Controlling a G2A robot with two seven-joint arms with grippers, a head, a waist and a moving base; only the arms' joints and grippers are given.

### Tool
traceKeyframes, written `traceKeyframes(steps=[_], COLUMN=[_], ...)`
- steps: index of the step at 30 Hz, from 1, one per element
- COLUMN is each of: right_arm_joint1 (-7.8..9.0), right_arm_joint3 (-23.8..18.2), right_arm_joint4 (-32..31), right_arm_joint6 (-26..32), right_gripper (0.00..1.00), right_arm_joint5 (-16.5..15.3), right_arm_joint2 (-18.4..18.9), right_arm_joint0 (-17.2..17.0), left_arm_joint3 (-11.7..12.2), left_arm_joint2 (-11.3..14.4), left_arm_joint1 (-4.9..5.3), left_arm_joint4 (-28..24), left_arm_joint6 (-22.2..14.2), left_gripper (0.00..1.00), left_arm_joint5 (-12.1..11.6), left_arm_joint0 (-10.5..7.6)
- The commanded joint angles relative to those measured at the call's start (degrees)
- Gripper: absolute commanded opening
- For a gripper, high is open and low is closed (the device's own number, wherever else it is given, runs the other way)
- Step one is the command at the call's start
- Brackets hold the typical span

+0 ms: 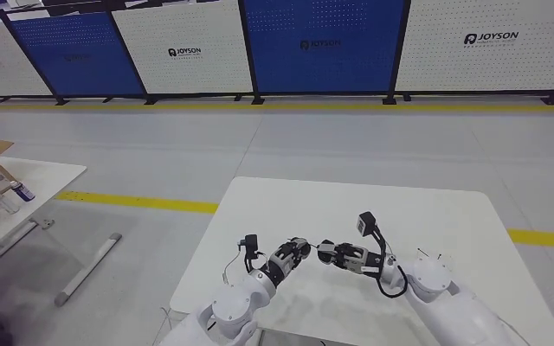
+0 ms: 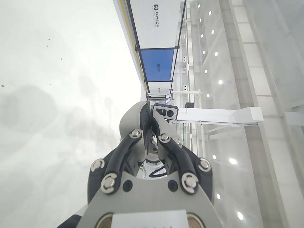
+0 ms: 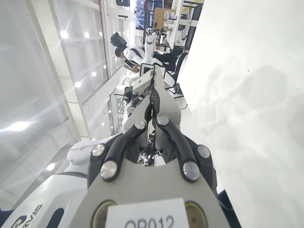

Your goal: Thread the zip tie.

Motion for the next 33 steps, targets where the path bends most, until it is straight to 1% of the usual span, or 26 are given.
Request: traceKeyframes(steps=[1, 11, 12, 13, 14, 15, 18, 19, 22, 29, 31, 33], right_arm_joint1=[-0.01, -0.01, -0.01, -0.03, -0.04, -0.02, 0.0, 0.0, 0.02, 0.02, 0.02, 0.02], right_arm_joint3=[0.03, 0.03, 0.03, -0.23, -0.78, -1.19, -1.75, -1.77, -1.94, -1.94, -1.94, -1.94], right_arm_joint4=[0.07, 0.07, 0.07, 0.0, -0.12, -0.15, 0.23, 0.12, -0.41, -0.41, -0.41, -0.41], right_arm_joint6=[0.02, 0.02, 0.02, -0.45, -0.66, -0.45, 0.51, 0.55, -0.11, -0.11, -0.11, -0.11], right_gripper=[0.0, 0.0, 0.0, 0.0, 0.0, 0.0, 0.0, 0.0, 0.0, 0.0, 0.0, 0.0], right_arm_joint5=[-0.15, -0.15, -0.15, -0.09, 0.09, 0.32, 0.52, 0.54, 0.37, 0.37, 0.37, 0.37], right_arm_joint2=[0.1, 0.1, 0.1, 0.15, 0.27, 0.57, 1.4, 1.65, 2.45, 2.45, 2.45, 2.45], right_arm_joint0=[-0.04, -0.04, -0.04, -0.3, -0.63, -0.88, -1.37, -1.45, -1.87, -1.87, -1.87, -1.87], left_arm_joint3=[0.0, 0.0, -0.05, -0.01, 0.11, 0.37, 1.1, 1.4, 1.51, 1.49, 1.41, 1.03], left_arm_joint2=[-0.01, -0.01, -0.01, -0.06, 0.01, -0.09, -0.6, -0.8, -0.78, -0.78, -0.56, -0.69], left_arm_joint1=[0.0, 0.0, -0.02, -0.14, -0.24, -0.32, -0.53, -0.6, -0.66, -0.67, -0.7, -0.72], left_arm_joint4=[-0.05, -0.05, -0.09, -0.8, -1.72, -2.7, -5.02, -5.22, -5.1, -4.98, -3.78, -3.18], left_arm_joint6=[0.02, 0.02, 0.01, 0.28, -0.01, -0.84, -1.66, -1.13, -0.69, -0.7, -1.39, -2.1], left_gripper=[1.0, 1.0, 1.0, 1.0, 1.0, 1.0, 1.0, 1.0, 1.0, 1.0, 1.0, 1.0], left_arm_joint5=[-0.01, -0.01, -0.22, -1.32, -1.87, -1.96, -2.45, -2.56, -2.71, -2.83, -3.46, -4.9], left_arm_joint0=[0.0, 0.0, -0.01, 0.12, 0.25, 0.16, -0.05, -0.19, -0.27, -0.3, -0.24, 0.23])
